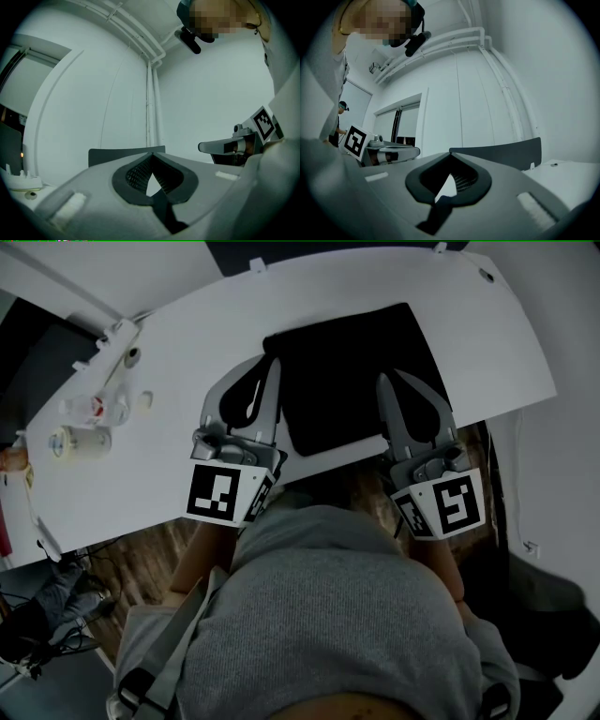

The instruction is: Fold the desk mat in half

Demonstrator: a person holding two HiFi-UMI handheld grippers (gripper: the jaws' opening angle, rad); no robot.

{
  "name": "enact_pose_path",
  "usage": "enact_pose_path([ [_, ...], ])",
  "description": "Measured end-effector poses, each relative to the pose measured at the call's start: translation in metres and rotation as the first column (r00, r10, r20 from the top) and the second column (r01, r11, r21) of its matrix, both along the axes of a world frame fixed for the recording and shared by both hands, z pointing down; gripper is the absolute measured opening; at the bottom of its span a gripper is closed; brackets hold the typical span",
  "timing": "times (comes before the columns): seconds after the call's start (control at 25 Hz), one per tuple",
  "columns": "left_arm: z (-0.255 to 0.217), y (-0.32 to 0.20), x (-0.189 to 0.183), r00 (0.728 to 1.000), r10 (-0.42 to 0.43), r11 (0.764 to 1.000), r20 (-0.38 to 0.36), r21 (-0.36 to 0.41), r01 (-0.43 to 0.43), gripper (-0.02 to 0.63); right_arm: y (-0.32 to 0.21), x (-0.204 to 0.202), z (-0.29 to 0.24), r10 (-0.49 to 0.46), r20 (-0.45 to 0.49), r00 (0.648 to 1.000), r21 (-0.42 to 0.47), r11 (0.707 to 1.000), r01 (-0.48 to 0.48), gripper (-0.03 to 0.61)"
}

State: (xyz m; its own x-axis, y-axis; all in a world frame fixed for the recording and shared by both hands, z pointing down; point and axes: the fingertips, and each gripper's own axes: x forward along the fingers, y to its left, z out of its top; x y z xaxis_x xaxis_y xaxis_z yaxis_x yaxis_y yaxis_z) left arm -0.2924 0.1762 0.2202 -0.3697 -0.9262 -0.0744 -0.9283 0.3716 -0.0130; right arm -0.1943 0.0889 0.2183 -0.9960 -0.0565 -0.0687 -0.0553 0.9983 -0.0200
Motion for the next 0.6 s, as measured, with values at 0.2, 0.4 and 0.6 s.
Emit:
enact_pose_path([
  [0.2, 0.0006, 0.0000, -0.0010, 1.000, 0.002, 1.000, 0.004, -0.003, -0.002, -0.002, 0.0016, -0.0003, -0.0007, -0.006, 0.007, 1.000, 0.003, 1.000, 0.006, 0.001],
  [0.4, 0.0000, 0.0000, -0.0047, 1.000, 0.001, 1.000, -0.001, 0.002, -0.001, -0.002, 0.0029, -0.0035, 0.0006, -0.011, 0.001, 1.000, 0.007, 1.000, 0.011, 0.000],
  [0.6, -0.0019, -0.0005, -0.0057, 1.000, 0.003, 1.000, 0.000, 0.005, -0.003, -0.002, 0.0030, -0.0048, -0.0002, -0.014, 0.002, 1.000, 0.012, 1.000, 0.014, 0.000],
])
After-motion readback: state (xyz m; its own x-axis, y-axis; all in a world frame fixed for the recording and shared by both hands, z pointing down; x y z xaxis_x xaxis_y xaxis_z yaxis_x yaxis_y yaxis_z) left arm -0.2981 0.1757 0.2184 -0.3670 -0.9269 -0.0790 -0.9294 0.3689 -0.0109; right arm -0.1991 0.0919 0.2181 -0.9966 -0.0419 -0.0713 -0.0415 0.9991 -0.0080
